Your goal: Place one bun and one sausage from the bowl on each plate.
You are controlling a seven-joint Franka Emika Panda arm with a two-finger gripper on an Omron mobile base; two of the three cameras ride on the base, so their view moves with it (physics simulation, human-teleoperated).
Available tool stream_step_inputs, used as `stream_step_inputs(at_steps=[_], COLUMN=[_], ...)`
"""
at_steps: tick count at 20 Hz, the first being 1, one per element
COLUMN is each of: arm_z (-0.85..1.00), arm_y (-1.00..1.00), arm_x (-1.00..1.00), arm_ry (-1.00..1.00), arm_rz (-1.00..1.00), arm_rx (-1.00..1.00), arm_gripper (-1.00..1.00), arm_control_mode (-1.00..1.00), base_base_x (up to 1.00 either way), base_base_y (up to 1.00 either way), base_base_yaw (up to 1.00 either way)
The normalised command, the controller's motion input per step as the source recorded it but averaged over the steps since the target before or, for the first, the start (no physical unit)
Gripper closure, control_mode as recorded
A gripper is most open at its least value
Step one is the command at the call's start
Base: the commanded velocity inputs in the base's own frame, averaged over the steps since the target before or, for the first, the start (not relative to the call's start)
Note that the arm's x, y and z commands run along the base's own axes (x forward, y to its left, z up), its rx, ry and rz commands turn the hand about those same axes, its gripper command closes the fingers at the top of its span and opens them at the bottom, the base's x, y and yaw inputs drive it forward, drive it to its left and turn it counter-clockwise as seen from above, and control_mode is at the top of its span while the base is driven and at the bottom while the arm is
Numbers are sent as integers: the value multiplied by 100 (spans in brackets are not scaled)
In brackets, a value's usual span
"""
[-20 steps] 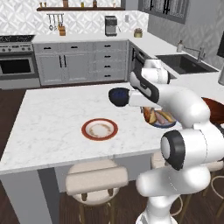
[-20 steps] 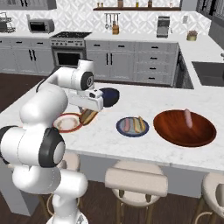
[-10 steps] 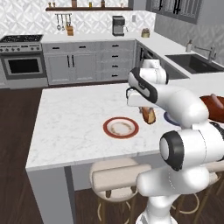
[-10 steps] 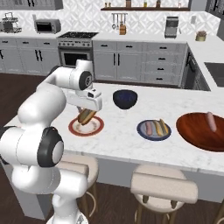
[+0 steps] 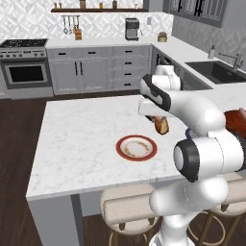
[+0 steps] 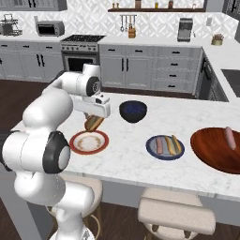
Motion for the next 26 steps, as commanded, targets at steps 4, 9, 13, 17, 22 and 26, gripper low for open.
stream_step_inputs(at_steps=[4,9,13,17,22,26], arm_z=[-34,-68,-95,-90,-31,-23], arm_y=[30,11,0,0,0,7], arm_x=[86,70,23,16,20,2], arm_ry=[7,9,5,0,2,11], arm_rz=[1,2,2,0,2,2], arm_rx=[-1,-1,0,0,0,0], arm_gripper=[100,100,100,100,100,100], arm_control_mode=[-100,-100,-100,-100,-100,-100], base_base_x=[0,0,0,0,0,0], base_base_y=[0,0,0,0,0,0], base_base_yaw=[0,0,0,0,0,0])
